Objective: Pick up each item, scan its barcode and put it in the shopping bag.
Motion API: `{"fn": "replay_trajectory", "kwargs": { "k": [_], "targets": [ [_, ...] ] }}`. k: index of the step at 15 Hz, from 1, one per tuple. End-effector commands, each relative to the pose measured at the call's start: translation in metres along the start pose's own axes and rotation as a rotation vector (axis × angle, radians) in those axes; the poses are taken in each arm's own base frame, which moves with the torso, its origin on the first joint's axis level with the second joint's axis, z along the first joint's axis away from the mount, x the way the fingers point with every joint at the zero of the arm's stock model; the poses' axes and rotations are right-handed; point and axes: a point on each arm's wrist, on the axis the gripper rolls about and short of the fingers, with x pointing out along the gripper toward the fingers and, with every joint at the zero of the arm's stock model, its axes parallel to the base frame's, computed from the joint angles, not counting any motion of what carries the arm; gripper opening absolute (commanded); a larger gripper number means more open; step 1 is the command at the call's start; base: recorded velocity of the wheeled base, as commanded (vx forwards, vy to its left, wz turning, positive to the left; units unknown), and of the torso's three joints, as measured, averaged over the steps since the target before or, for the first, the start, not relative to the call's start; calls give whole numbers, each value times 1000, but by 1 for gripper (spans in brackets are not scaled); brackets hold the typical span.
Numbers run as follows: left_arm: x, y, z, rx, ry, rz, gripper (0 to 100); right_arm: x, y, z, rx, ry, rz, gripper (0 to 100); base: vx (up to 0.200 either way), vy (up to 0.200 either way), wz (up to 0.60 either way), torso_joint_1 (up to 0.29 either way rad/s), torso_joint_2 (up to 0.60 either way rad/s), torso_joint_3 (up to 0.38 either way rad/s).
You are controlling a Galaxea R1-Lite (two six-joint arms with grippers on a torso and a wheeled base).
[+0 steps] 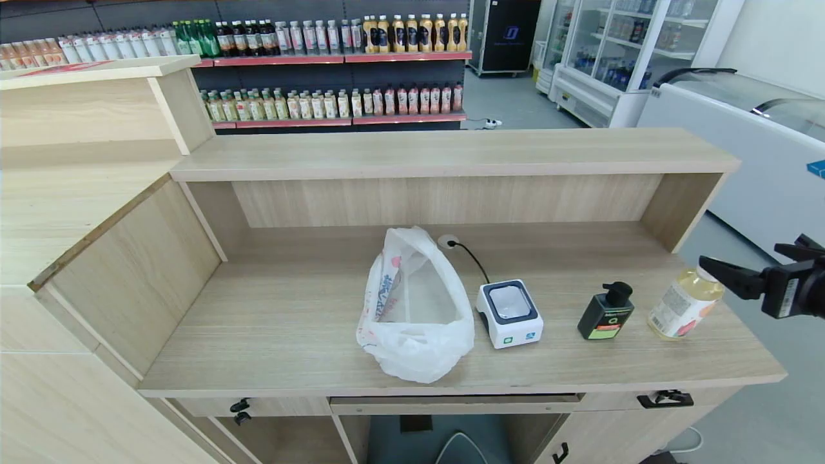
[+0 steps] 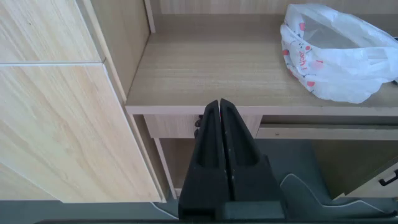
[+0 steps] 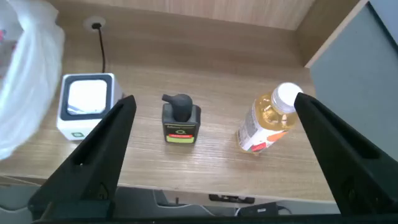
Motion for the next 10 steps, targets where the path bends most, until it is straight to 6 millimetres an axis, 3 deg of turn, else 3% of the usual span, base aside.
{"fn": "replay_trajectory", "kwargs": {
  "k": [1,3,10],
  "targets": [
    [0,0,0,0,0,0,0,62,-18,-53,-64,150,51,100,0,0,0,0,0,0],
    [0,0,0,0,0,0,0,82,-24,-69,-115,125,114,100,0,0,0,0,0,0],
    [0,0,0,0,0,0,0,119,-29,-108,-264,-10,378,100,0,0,0,0,0,0]
  ]
}}
